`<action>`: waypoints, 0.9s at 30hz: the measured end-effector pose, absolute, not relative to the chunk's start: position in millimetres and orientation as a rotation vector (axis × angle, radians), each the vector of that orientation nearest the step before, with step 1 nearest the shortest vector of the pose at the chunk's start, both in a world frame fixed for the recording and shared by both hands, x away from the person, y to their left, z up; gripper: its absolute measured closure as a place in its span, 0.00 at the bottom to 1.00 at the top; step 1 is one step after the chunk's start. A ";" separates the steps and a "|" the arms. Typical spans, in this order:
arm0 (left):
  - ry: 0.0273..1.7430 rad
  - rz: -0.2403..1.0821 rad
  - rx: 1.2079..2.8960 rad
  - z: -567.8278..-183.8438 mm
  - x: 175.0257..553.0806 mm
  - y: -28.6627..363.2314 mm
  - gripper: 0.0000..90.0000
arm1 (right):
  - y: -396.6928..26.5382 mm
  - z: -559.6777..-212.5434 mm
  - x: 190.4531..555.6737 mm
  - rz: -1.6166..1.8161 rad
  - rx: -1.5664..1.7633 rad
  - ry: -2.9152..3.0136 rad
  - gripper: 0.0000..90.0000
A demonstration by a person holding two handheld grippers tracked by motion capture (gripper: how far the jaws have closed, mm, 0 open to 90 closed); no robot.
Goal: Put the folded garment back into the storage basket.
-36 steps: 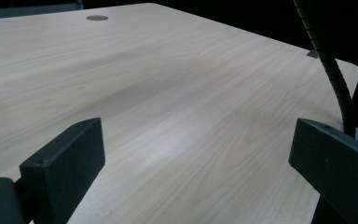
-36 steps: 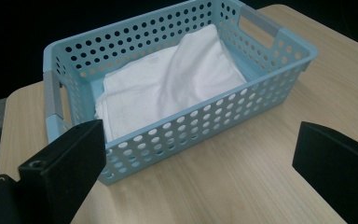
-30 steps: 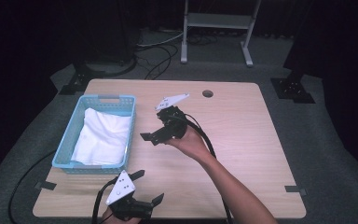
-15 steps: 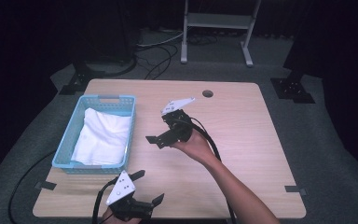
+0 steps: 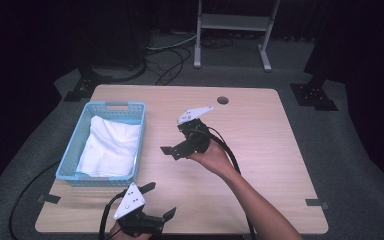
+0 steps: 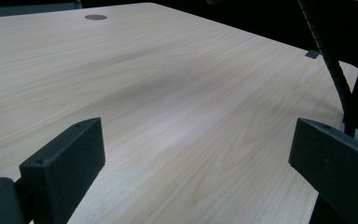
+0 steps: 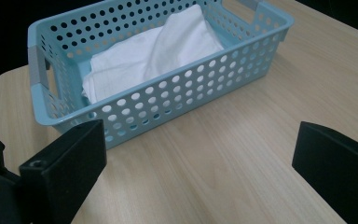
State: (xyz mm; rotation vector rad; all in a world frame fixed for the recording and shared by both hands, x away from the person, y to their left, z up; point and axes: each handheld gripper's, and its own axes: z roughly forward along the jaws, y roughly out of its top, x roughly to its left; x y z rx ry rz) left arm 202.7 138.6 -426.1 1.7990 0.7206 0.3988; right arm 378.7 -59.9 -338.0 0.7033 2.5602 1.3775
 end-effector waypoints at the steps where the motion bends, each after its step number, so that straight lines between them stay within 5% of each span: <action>1: 0.721 0.398 1.799 -426.1 202.6 138.5 0.04 | -61.1 -338.8 378.7 1.375 0.709 2.562 0.03; 27: 0.720 0.401 1.801 -426.4 202.5 138.0 0.04 | -93.8 -346.7 377.1 1.352 0.753 2.543 0.03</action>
